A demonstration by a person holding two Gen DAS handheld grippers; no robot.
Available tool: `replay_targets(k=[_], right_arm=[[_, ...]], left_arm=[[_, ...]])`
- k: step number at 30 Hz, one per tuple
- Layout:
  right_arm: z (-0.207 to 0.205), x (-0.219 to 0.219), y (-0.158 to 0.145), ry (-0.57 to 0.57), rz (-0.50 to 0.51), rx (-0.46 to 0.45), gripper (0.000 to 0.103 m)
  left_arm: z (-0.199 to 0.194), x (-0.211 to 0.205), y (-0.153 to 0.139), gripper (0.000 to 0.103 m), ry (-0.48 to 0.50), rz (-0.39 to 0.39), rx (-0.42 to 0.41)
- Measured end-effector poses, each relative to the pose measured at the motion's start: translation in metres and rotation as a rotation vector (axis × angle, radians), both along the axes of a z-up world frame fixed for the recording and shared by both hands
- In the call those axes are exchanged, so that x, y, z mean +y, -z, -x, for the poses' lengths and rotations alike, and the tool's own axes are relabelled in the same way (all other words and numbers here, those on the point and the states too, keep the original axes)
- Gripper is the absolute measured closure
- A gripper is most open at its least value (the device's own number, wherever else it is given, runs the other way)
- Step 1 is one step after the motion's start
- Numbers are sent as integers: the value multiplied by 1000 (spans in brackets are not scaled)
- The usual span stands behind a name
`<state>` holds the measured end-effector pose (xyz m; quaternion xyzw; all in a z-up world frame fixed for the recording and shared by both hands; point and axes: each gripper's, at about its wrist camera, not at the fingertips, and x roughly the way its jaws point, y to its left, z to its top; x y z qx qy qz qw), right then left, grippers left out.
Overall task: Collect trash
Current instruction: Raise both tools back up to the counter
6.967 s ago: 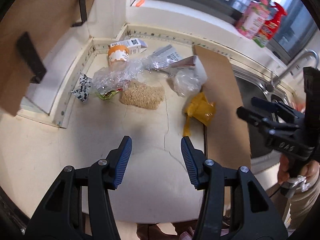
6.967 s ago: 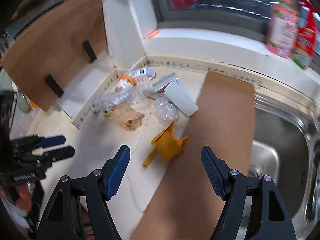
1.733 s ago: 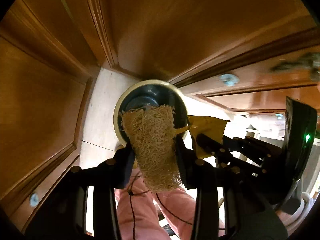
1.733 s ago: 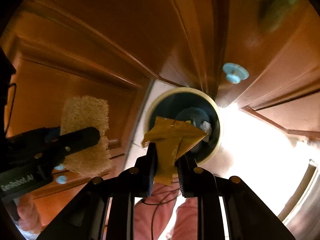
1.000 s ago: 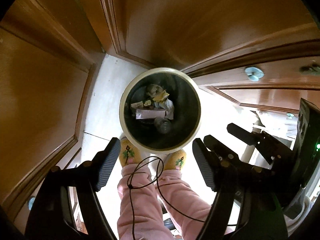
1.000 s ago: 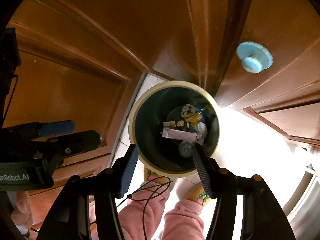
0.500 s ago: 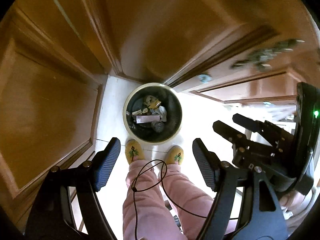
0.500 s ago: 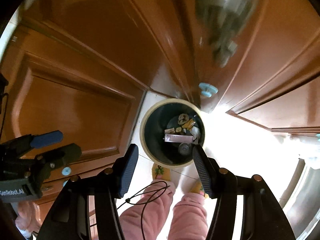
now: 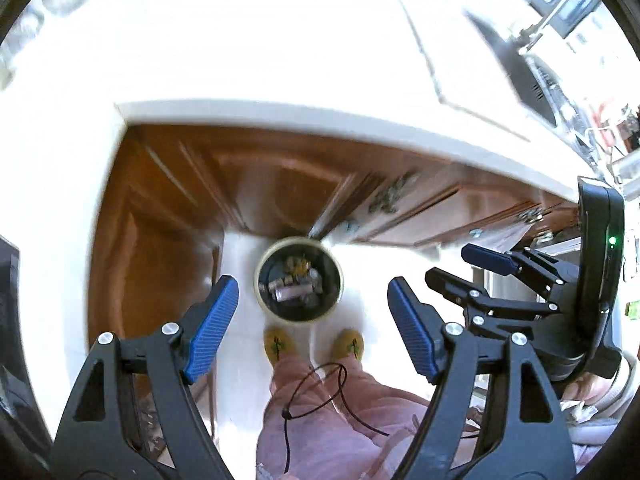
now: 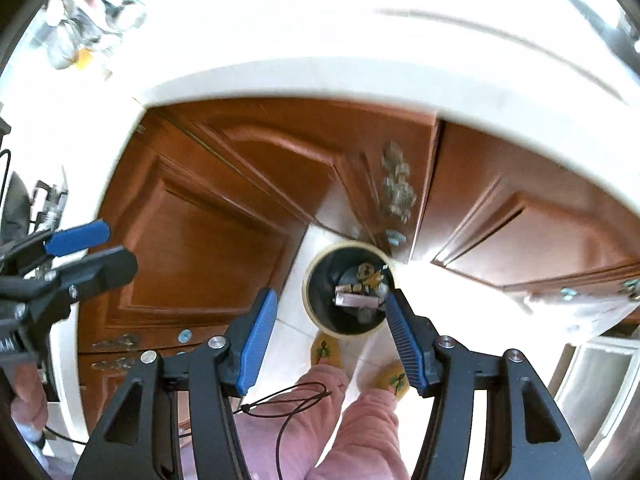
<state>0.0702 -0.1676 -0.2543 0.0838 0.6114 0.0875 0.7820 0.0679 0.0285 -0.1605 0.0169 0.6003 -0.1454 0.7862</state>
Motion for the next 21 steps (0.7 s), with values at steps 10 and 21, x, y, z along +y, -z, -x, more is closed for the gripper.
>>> replay_targets(k=[10, 21], right_arm=[[9, -15, -138, 52, 28, -225, 41], [-15, -14, -247, 128, 37, -379, 39]], left_arm=[[-5, -17, -116, 28, 132, -32, -257], [-33, -24, -186, 28, 219, -18, -381]])
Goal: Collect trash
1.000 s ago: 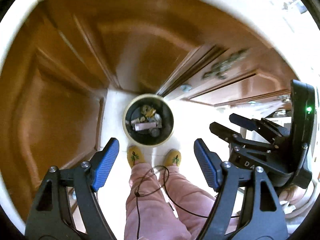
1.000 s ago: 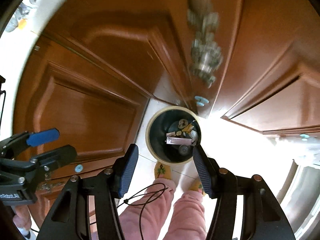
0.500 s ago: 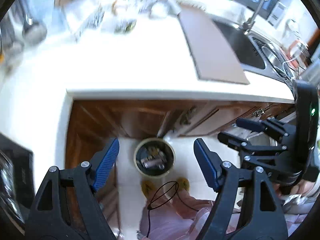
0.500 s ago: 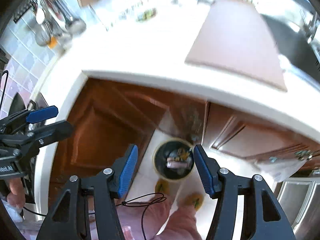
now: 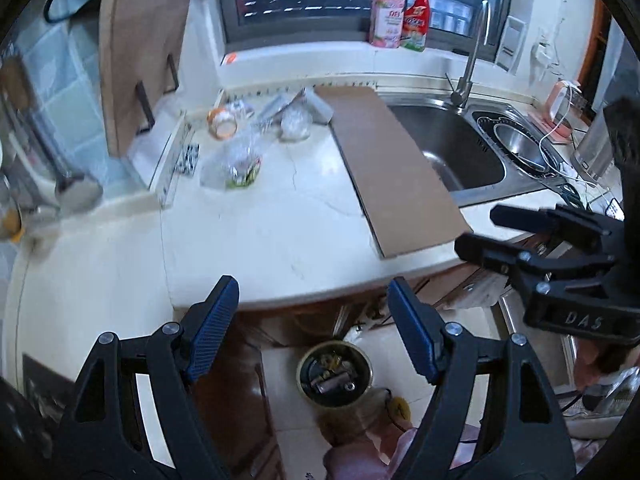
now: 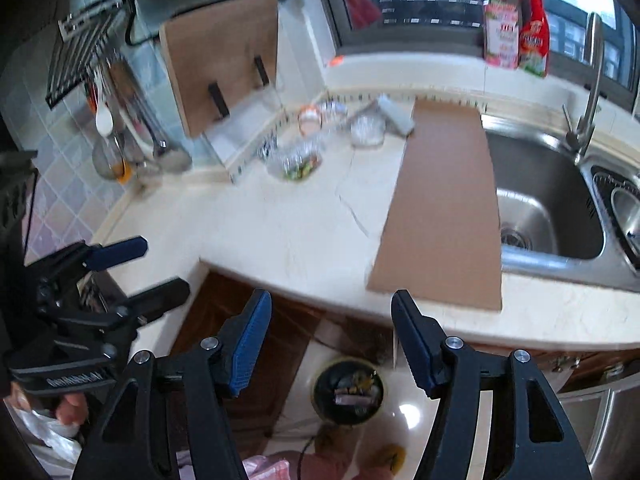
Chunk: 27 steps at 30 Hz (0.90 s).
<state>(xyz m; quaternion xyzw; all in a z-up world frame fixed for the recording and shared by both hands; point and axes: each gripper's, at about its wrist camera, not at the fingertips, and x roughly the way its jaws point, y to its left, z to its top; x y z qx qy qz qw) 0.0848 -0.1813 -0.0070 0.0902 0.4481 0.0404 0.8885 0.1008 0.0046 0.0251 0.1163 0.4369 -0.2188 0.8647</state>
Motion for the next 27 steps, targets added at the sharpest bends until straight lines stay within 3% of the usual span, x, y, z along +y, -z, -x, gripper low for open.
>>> replay_targets(k=[10, 16, 21, 27], right_arm=[[-60, 10, -62, 82, 50, -82, 39], [-107, 5, -80, 100, 60, -92, 39], [-157, -15, -73, 91, 40, -64, 39], [-234, -52, -40, 46, -4, -17, 39]], left_arm=[[-63, 3, -32, 28, 47, -25, -87], [-110, -5, -28, 28, 49, -57, -86], [-164, -17, -7, 28, 26, -96, -44], [-228, -39, 34, 28, -25, -174, 4]])
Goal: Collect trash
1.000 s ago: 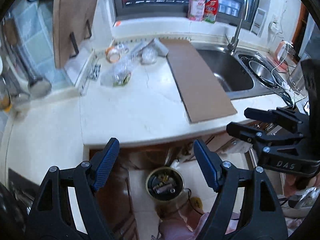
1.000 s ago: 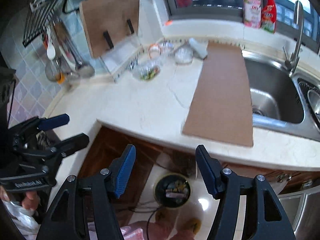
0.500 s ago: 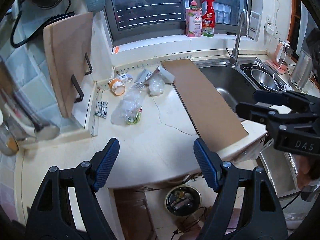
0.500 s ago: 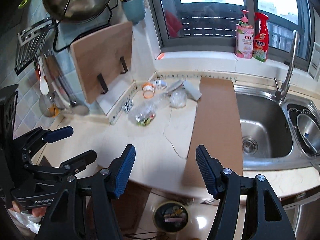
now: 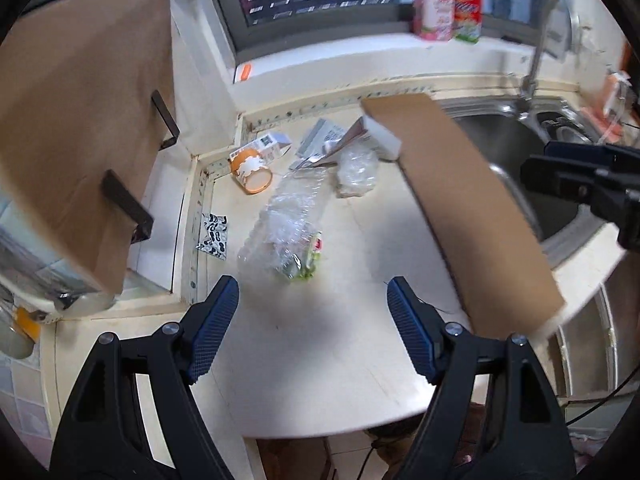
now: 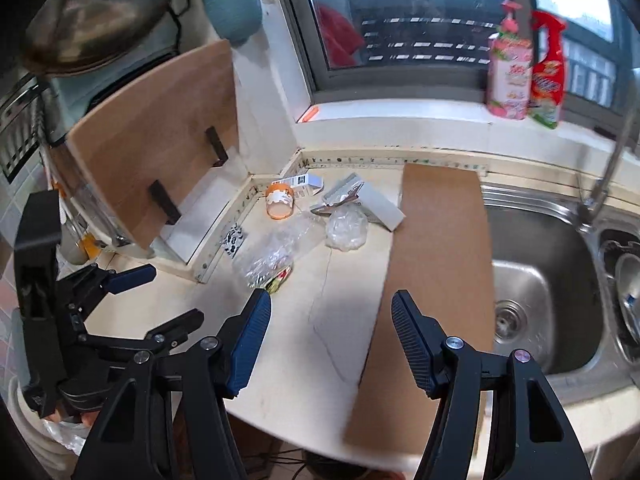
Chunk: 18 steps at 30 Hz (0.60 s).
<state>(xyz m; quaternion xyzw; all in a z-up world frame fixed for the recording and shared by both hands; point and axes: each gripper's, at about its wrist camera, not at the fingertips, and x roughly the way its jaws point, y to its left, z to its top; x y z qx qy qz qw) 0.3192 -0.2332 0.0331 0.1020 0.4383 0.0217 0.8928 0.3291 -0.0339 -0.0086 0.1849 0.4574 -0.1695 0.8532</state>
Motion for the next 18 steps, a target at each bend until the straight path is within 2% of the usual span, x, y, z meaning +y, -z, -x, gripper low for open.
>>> replay_targets(k=[5, 9, 14, 18], right_arm=[[-84, -34, 47, -53, -74, 82, 39], [-150, -55, 98, -92, -111, 149, 39], [-213, -71, 157, -118, -195, 215, 39], [-244, -72, 194, -132, -278, 260, 39]], left_arm=[[-61, -29, 40, 28, -52, -61, 62], [-103, -54, 77, 28, -85, -112, 91], [-142, -71, 121, 28, -141, -168, 132], [-162, -73, 139, 28, -185, -178, 161]])
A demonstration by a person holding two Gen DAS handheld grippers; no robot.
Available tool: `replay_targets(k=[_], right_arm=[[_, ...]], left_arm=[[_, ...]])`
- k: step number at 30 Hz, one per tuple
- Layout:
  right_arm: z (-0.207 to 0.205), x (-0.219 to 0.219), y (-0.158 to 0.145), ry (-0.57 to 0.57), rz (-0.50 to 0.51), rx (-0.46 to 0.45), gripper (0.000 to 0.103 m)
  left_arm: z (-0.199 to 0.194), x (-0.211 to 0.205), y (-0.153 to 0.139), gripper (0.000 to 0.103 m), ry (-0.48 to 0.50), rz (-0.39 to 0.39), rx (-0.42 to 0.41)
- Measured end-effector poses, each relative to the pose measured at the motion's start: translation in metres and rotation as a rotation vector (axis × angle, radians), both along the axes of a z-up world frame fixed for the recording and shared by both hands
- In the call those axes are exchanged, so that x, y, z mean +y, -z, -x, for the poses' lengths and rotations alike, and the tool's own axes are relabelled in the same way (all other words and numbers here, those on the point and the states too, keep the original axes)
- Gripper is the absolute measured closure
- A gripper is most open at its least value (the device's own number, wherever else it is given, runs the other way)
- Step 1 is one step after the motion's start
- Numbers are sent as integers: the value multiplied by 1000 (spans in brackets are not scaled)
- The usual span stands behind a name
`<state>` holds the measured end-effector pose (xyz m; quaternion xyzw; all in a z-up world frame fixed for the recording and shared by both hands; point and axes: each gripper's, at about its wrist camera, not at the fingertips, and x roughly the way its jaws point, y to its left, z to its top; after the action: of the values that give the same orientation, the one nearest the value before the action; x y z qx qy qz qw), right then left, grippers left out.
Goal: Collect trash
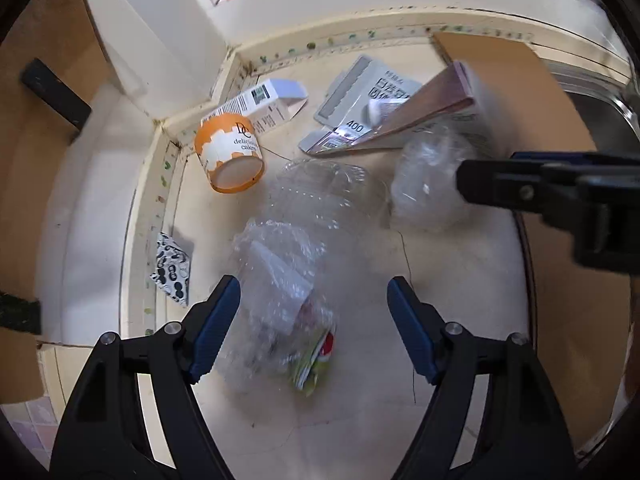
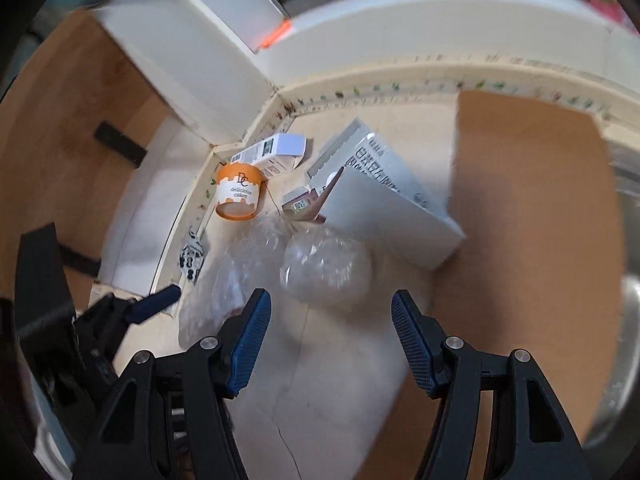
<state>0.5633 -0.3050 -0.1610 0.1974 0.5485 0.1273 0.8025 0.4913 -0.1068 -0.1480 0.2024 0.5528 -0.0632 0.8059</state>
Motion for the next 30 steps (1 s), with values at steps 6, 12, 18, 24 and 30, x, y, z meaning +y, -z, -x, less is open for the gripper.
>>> replay_targets(k=[6, 12, 18, 24, 30], right_arm=[[-33, 10, 40, -9, -48, 51, 39], [-42, 14, 50, -50, -95, 40, 55], [-36, 14, 46, -61, -89, 15, 83], [-17, 9, 38, -59, -90, -17, 93], [-1, 7, 28, -62, -103, -40, 93]], left_arm=[[-18, 3, 12, 32, -42, -24, 12], [-27, 9, 18, 56, -79, -16, 41], [-25, 4, 5, 103, -79, -1, 11], [-23, 12, -6, 103, -106, 49, 20], [-18, 25, -23, 103, -113, 100, 28]])
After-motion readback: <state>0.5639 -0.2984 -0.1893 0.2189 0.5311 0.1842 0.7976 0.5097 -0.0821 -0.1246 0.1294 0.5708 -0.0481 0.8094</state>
